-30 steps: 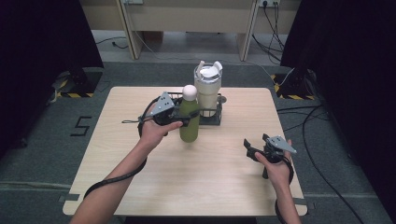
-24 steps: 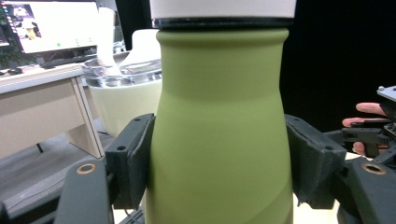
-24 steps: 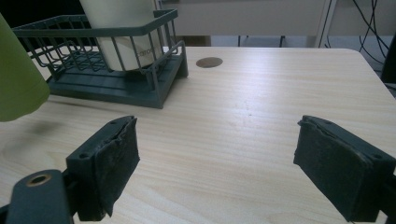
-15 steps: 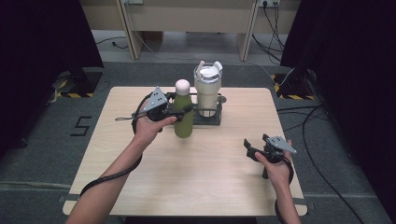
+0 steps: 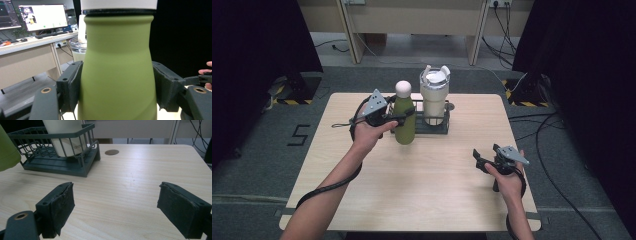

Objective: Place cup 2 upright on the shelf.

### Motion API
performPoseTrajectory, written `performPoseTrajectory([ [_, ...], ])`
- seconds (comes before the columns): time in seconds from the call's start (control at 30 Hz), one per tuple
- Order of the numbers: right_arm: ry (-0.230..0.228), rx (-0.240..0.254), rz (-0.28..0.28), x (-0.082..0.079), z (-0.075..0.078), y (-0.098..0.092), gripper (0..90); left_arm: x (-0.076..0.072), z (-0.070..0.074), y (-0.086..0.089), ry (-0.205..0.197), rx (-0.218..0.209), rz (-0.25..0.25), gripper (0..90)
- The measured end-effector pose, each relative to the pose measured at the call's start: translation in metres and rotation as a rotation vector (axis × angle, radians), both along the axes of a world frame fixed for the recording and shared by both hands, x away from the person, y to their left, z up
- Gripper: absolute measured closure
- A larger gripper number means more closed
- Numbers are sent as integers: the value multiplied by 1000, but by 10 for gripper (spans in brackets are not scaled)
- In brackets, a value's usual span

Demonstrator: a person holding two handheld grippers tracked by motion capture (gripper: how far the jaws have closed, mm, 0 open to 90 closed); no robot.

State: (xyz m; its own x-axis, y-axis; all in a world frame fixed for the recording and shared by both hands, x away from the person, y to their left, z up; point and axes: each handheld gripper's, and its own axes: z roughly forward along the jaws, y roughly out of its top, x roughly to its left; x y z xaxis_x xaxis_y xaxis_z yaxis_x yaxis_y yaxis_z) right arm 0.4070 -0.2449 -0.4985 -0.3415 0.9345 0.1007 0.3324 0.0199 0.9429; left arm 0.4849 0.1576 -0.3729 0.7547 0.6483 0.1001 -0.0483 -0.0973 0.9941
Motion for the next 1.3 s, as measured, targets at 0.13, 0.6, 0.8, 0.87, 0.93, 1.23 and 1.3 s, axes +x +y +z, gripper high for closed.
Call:
performPoseTrajectory([
  [0.13,-2,-4,1,0,0,-1,135,1,1,1,-1,-2,6,311],
  [0.6,-1,-5,2,0,-1,-1,136,6,10,7,-13,-14,38,311],
  [0.8,-1,-3,-1,0,0,-1,136,8,15,8,-21,-12,49,312],
  [0.87,-1,-3,-2,0,0,-1,136,8,16,8,-21,-11,52,312],
  [0.93,-3,-3,-1,0,0,-1,136,9,16,9,-19,-12,55,312],
  [1.23,-1,-4,0,0,-1,-1,135,11,18,10,-18,-13,66,312],
  [1.3,0,-3,-2,0,-1,-1,136,12,19,10,-19,-12,64,312],
])
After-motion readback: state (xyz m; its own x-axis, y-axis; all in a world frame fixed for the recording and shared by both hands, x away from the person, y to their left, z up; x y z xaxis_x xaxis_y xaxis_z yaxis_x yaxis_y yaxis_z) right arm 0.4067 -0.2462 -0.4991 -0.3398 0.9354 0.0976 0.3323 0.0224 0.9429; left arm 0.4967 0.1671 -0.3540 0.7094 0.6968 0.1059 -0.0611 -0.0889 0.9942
